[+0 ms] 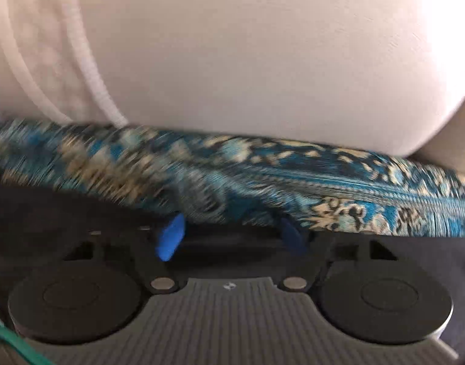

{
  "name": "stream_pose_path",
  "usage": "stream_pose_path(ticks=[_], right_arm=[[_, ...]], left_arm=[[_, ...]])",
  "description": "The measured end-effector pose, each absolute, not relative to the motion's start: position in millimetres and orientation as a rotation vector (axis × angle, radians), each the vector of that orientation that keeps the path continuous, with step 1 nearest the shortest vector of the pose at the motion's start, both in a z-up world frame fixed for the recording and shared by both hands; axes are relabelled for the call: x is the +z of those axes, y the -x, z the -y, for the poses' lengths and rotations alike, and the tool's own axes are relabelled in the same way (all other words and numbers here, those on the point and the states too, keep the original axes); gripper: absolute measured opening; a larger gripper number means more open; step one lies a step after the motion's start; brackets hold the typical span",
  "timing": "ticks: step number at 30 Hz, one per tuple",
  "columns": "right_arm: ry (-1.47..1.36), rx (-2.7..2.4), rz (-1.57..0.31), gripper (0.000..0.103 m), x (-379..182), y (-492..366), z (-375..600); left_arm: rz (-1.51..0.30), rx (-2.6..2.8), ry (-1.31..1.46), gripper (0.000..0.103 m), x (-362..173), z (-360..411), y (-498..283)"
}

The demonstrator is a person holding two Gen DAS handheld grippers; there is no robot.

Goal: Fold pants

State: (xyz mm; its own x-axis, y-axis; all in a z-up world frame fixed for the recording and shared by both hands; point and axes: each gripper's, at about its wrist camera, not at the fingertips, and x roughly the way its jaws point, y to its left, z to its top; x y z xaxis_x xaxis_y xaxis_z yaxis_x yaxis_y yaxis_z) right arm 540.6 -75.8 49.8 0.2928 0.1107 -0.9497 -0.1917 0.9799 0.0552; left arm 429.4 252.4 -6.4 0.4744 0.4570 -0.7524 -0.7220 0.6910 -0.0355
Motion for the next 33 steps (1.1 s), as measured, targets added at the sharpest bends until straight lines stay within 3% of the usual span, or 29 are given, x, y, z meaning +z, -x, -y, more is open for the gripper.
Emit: stream_pose_path(ticks=[5,13,19,20,21,22,23,25,29,33], right_arm=[[0.098,0.277,-1.278,0.004,59,-525,77],[0.192,0.336,-1.237,0.004,58,-485,54],[0.169,0.308,-1.229,0.007,59,-485,56],[0.162,0.307,-1.228,0.010,59,-488,61],[0.150,0.304,-1.225,0.022,60,-487,63],[0.129,0.298,-1.223,0.034,62,-487,66],[0.100,0.297,-1.222,0.046,63,-486,71],[0.032,0.278,-1.216,0.060,67,-484,82],[-0.219,0.213,-1.215,0.062,72,-476,108],[-0.527,0.258,-1.152,0.068,80,-455,124]], left_arm=[[-0.843,0.714,0.399,0.103,4,-260,-435],[-0.921,0.677,0.540,0.103,16,-286,-441],[-0.959,0.820,0.518,0.103,9,-285,-461],[-0.959,0.830,0.508,0.095,9,-284,-461],[-0.938,0.850,0.495,0.084,12,-281,-458],[-0.910,0.870,0.473,0.054,16,-275,-457],[-0.895,0.852,0.460,0.042,21,-272,-453],[-0.876,0.784,0.467,0.034,28,-273,-442],[-0.837,0.686,0.485,0.016,50,-273,-418],[-0.760,0.574,0.462,0.015,87,-267,-387]])
